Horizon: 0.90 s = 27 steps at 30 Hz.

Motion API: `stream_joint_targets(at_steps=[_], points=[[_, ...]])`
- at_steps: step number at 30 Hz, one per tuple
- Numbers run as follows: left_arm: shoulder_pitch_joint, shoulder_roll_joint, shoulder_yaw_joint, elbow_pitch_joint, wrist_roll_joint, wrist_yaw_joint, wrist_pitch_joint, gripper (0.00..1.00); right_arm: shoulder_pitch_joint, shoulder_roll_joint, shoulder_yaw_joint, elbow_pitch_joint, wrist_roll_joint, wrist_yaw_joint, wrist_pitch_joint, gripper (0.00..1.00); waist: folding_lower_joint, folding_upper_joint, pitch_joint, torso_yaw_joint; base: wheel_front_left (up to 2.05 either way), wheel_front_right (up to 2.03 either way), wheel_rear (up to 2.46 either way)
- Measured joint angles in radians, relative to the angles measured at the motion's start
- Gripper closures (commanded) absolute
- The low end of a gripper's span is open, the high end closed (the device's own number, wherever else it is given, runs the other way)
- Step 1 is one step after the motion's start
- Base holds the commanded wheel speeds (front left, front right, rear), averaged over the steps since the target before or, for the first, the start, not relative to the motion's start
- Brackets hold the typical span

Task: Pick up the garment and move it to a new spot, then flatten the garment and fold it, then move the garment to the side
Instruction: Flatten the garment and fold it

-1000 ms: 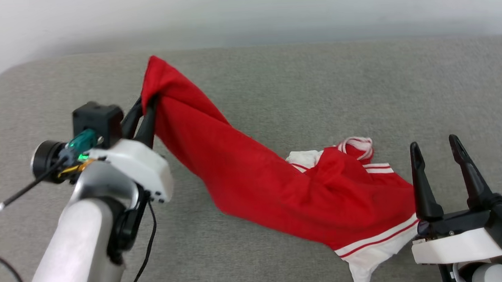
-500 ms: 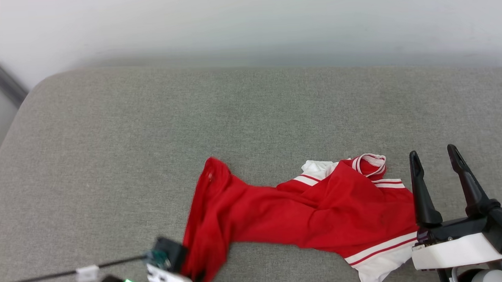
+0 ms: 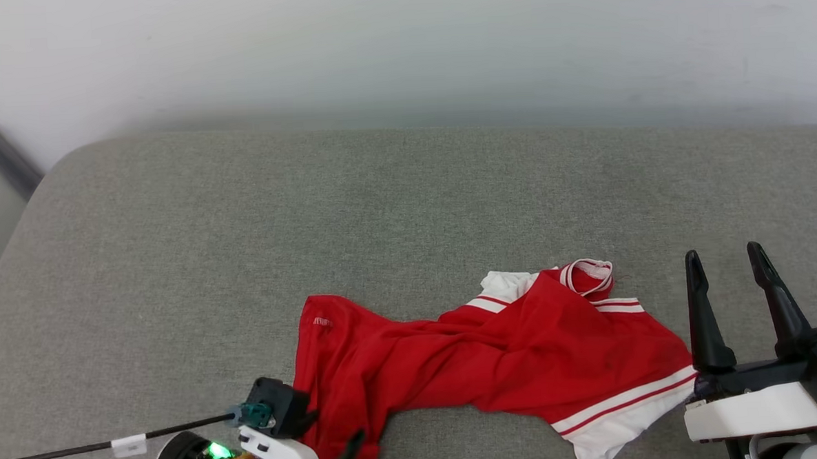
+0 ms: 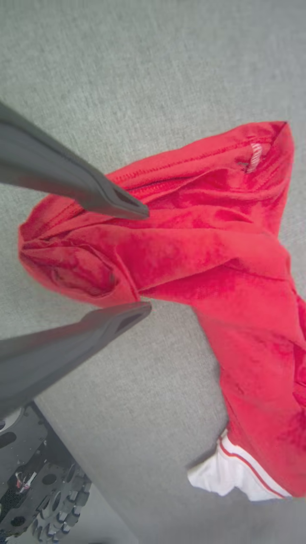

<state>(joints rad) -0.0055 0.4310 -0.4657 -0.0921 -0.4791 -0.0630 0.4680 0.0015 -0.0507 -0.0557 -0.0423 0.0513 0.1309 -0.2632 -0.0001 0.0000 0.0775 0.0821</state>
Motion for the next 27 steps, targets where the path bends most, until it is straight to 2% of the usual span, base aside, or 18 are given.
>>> stream_joint_targets(at_steps=[6,9,11,17,27], points=[[-0.073,-0.015,0.036,-0.116,-0.027,0.003,-0.008,0.0,0.002,0.0,-0.004,-0.002,0.0,0.0,0.0,0.0,0.0,0.0,-0.006,-0.028,0.0,0.0,0.0],[-0.148,-0.019,0.028,-0.122,-0.03,-0.007,0.031,0.0,-0.003,0.0,-0.002,-0.002,0.002,0.0,0.0,0.0,0.0,0.0,0.0,-0.052,0.0,0.0,0.0],[-0.211,-0.019,0.019,-0.107,-0.032,-0.017,0.062,0.0,-0.015,0.0,0.001,-0.002,0.005,0.0,0.0,0.0,0.0001,0.0,0.006,-0.075,0.0,0.0,0.0],[-0.422,-0.031,-0.04,-0.023,-0.143,-0.056,0.224,0.0,-0.044,0.0,0.007,-0.022,0.009,0.0,0.0,0.0,0.0001,0.0,0.046,-0.156,0.0,0.0,0.0],[-0.748,0.021,-0.178,0.154,-0.275,-0.066,0.445,0.0,-0.089,-0.001,0.006,-0.044,0.034,0.0,0.0,0.0,0.0001,0.0,0.159,-0.283,0.0,0.0,0.0]])
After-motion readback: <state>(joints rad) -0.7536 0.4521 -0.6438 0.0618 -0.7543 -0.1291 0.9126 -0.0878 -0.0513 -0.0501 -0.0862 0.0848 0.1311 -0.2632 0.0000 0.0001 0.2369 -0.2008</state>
